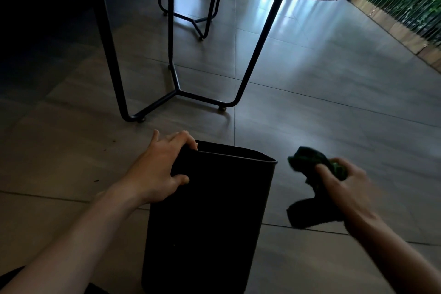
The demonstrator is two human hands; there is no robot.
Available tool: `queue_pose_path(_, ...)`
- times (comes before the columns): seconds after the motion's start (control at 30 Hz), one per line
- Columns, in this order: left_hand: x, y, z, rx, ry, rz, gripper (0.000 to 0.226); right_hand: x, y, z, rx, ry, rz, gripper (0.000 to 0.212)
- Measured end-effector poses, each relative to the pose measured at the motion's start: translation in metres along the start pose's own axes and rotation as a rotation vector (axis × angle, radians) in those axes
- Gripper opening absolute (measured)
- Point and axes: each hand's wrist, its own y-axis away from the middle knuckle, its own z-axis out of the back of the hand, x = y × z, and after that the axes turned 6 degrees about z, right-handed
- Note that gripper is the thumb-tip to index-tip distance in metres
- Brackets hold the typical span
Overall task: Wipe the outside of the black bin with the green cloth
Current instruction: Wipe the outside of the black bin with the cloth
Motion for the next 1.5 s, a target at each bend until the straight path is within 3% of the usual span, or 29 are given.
queue_pose_path(0.1,0.001,0.004,0.002,0.043,0.018,-0.032,0.057,0.004,-0.024,0.018,0.072,0.134,0.013,0.041)
queue_pose_path(0.17,0.003,0.007,0.007,0.078,0.026,-0.035,0.057,0.003,-0.029,0.017,0.269,0.219,0.087,0.029)
queue_pose_path(0.23,0.007,0.01,0.014,0.123,0.059,-0.031,0.056,0.002,-0.031,0.012,0.469,0.504,0.258,0.02)
queue_pose_path(0.33,0.014,0.016,0.025,0.181,0.109,-0.023,0.052,0.009,-0.031,-0.002,0.686,0.713,0.518,0.057)
queue_pose_path(0.63,0.035,0.028,0.047,0.168,0.138,0.022,0.051,0.043,-0.022,-0.008,0.881,0.616,0.814,0.024)
queue_pose_path(0.93,0.037,0.018,0.038,-0.107,0.01,-0.011,0.046,0.09,-0.007,0.014,0.773,0.546,0.865,0.029)
queue_pose_path(1.07,0.009,0.016,0.031,-0.152,0.178,-0.079,0.047,0.115,-0.013,0.006,0.712,0.583,0.88,0.03)
queue_pose_path(1.2,-0.02,0.023,0.025,-0.097,0.322,-0.222,0.053,0.134,-0.024,-0.014,0.647,0.635,0.852,0.031)
queue_pose_path(1.4,-0.018,0.017,0.008,-0.121,-0.026,-0.216,0.078,0.15,-0.026,-0.038,0.555,0.644,0.816,0.029)
queue_pose_path(1.5,-0.005,0.013,0.012,-0.145,0.003,-0.186,0.076,0.142,-0.02,-0.041,0.444,0.392,0.725,0.025)
